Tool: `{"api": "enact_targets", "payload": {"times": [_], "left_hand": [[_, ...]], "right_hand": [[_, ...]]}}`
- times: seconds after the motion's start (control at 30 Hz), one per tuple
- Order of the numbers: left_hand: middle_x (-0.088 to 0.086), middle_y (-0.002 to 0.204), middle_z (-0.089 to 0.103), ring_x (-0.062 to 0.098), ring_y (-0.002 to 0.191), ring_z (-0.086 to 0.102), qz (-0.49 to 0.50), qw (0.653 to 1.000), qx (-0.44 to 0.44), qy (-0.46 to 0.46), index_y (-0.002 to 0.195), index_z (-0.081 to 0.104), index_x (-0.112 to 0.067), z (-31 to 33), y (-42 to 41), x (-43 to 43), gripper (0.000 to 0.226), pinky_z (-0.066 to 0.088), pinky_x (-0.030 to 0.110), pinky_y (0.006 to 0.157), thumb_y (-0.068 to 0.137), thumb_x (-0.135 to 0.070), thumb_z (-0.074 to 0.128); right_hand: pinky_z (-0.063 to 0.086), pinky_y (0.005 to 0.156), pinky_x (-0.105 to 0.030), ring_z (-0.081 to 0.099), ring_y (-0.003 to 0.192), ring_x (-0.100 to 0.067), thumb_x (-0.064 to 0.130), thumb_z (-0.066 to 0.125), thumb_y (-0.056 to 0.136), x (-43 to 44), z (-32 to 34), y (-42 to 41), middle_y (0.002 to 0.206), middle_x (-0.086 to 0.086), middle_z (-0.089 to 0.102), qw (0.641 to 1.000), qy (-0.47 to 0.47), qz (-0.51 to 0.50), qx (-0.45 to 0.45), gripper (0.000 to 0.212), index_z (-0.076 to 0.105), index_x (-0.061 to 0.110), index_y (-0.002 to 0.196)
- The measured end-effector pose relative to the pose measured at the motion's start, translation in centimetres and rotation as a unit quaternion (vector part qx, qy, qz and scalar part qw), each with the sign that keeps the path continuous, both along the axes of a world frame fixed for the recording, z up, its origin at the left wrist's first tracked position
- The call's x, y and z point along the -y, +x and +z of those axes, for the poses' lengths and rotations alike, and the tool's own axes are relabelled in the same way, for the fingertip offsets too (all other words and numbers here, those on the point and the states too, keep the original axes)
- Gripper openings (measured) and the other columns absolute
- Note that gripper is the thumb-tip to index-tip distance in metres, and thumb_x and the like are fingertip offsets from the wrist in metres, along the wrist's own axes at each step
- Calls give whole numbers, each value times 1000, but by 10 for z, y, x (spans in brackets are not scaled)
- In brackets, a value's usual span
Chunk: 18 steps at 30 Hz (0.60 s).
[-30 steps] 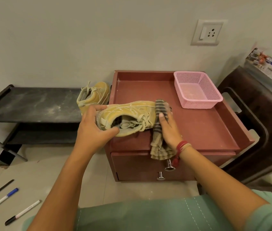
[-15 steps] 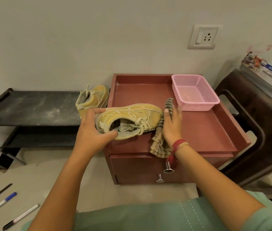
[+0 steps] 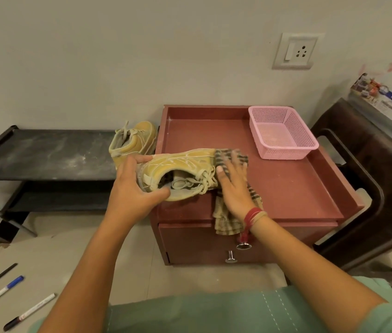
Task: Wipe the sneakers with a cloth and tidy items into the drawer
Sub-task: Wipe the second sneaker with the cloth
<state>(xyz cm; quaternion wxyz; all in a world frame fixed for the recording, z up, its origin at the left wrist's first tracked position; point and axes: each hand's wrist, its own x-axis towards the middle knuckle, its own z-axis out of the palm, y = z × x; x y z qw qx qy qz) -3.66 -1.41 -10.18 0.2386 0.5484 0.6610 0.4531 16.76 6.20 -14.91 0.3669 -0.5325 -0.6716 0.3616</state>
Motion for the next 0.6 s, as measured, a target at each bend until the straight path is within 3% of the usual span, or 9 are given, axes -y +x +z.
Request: {"api": "enact_targets", "payload": {"times": [0.1,0.2,0.27,0.33,0.4,0.5,0.6], "left_hand": [[-26,109,43,-7,94,50,-1,1000,7,-1,113,47,-38,1,1,-1,64,41,16,71,54,-37,73],[-21,110,46,-7,94,50,-5,1000,5,3,114,47,-37,0,0,-1,64,41,16,71,55,-38,73],[-16,112,46,-8,94,50,-8,1000,0,1,114,47,-37,-1,1,0,65,41,15,71,55,-37,73],[-16,112,45,-13,91,48,-9,1000,-4,-1,114,46,-37,0,0,0,65,39,13,70,55,-35,72],[-16,112,44,-13,92,47,-12,1000,-6,-2,114,46,-37,0,0,0,65,38,12,70,55,-35,72],[-15,113,43,-13,93,46,-15,1000,-10,-3,114,45,-37,0,1,0,66,37,12,71,54,-35,72],[-18,111,42,-18,91,45,-16,1000,-9,-3,115,45,-37,0,0,0,67,37,11,70,54,-35,72]], "right_hand": [[-3,116,-40,-9,145,-14,34,34,101,1,-1,3,147,24,8,999,13,40,-20,40,22,43,138],[10,119,-40,6,146,-20,31,33,102,-12,4,14,156,5,12,991,-63,-66,-94,48,21,24,147],[1,117,-38,-5,146,-19,34,33,101,-7,4,11,158,3,4,996,-47,-44,-56,47,20,29,147],[-7,112,-36,-16,142,-13,37,33,101,4,2,3,156,14,1,999,4,41,6,43,20,42,141],[-5,115,-39,-14,141,-8,37,34,100,3,-4,5,151,21,5,995,44,77,36,43,19,43,141],[2,119,-47,-9,145,-16,37,33,100,-12,-5,15,157,10,0,999,12,-8,29,50,18,32,148],[-7,114,-44,-17,143,-20,41,32,100,-5,-6,8,158,7,-7,998,1,1,60,51,14,38,148]]}}
